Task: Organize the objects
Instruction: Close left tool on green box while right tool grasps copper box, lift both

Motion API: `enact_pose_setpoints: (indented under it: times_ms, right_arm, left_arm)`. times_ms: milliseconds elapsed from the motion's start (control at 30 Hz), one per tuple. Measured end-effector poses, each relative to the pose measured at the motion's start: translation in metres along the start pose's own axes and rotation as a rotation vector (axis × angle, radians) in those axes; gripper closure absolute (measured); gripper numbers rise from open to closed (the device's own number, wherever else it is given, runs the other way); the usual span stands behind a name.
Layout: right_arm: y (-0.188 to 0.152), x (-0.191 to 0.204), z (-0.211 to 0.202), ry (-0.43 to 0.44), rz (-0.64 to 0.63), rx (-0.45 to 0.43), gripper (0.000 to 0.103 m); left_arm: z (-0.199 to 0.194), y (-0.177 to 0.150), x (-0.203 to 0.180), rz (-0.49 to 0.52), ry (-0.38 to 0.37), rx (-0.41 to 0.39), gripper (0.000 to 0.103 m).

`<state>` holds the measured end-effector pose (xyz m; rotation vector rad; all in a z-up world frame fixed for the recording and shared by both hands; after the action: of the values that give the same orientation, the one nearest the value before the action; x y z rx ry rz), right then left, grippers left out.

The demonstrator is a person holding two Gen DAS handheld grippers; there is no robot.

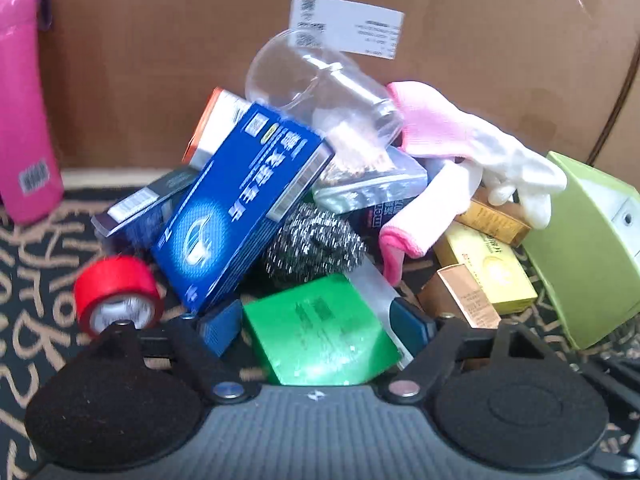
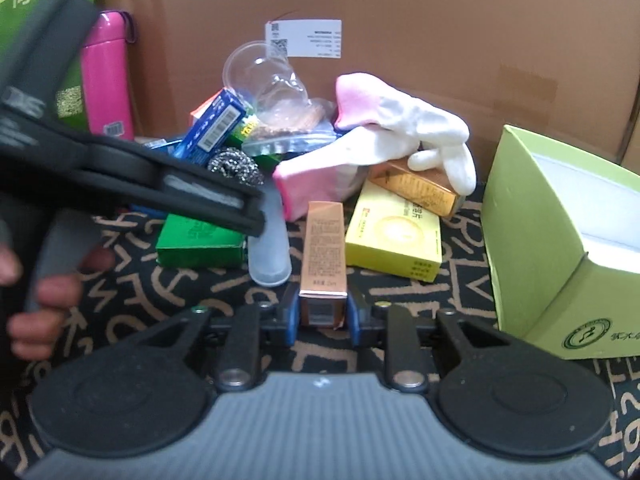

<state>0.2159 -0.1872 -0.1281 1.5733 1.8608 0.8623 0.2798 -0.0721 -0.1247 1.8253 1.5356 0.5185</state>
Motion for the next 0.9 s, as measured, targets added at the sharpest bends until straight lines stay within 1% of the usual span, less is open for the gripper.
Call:
enact_pose_setpoints:
  times_ms: [33,100,133,200,267,333,400,467,500,533,667,700,733,800,833,900]
  right_arm:
    - [0.005,0.000,0.001,0.011,0.011,-0.008,0.078]
    - [0.009,-0.004,0.003,0.018,0.016,-0.021,0.078]
    - [0.006,-0.005,0.003,0.025,0.021,-0.005,0.080]
    - [-0.001,-0.006,-0.006,0.047,0.011,0.003,0.080]
    - [-0.011,-0.006,-0.020,0.050,-0.026,0.016,0.080]
    - [-0.018,-0.003,-0.031,0.067,-0.058,0.019,0.079]
    - [-0.015,-0.003,-0.033,0.075,-0.043,-0.006,0.079]
    - [-0.012,-0.003,-0.030,0.076,-0.044,-0.011,0.076]
    - [-0.010,-0.003,-0.028,0.074,-0.046,-0.014,0.076]
    - [-0.008,-0.001,-0.024,0.079,-0.056,-0.011,0.076]
    - [-0.010,0.001,-0.008,0.094,-0.073,0.025,0.075]
    - [-0.012,0.000,-0.004,0.098,-0.066,0.039,0.077]
    - [-0.013,-0.002,-0.004,0.106,-0.057,0.030,0.079]
    - [-0.015,-0.004,-0.011,0.125,-0.050,0.027,0.080]
    - [-0.015,-0.005,-0.018,0.138,-0.053,0.013,0.080]
    - [-0.011,-0.011,-0.035,0.158,-0.042,-0.022,0.080]
  left_arm:
    - [-0.003,0.000,0.002,-0.011,0.009,0.001,0.028]
    - [-0.006,-0.002,0.005,-0.014,-0.017,0.035,0.031]
    - [-0.011,-0.006,0.006,0.006,-0.019,0.043,0.031]
    - [-0.027,-0.020,0.010,0.046,-0.027,0.047,0.031]
    - [-0.046,-0.036,0.012,0.059,-0.048,0.061,0.031]
    - [-0.059,-0.050,0.013,0.053,-0.043,0.053,0.030]
    - [-0.066,-0.054,0.012,0.039,-0.013,0.031,0.030]
    - [-0.069,-0.055,0.010,0.035,0.037,0.009,0.026]
    - [-0.068,-0.055,0.010,0.034,0.072,0.009,0.021]
    - [-0.068,-0.055,0.011,0.038,0.098,0.013,0.020]
    - [-0.061,-0.058,0.008,0.077,0.130,0.036,0.019]
    - [-0.059,-0.061,0.008,0.084,0.129,0.039,0.019]
    - [-0.056,-0.064,0.008,0.087,0.124,0.042,0.021]
    - [-0.058,-0.063,0.008,0.096,0.131,0.015,0.032]
    - [-0.060,-0.063,0.008,0.089,0.119,0.028,0.034]
    - [-0.067,-0.058,0.003,0.049,0.058,0.035,0.036]
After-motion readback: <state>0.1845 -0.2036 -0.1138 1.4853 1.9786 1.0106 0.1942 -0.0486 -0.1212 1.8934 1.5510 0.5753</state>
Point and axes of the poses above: each gripper's, at about its wrist camera, not at the fingertips, and z roughly the way its jaws point, x to its left, y to its top, the point moved 9 cm from there along z, roughly the way its jaws point, and after that the axes turned 1 degree about z, right-handed, at the moved point
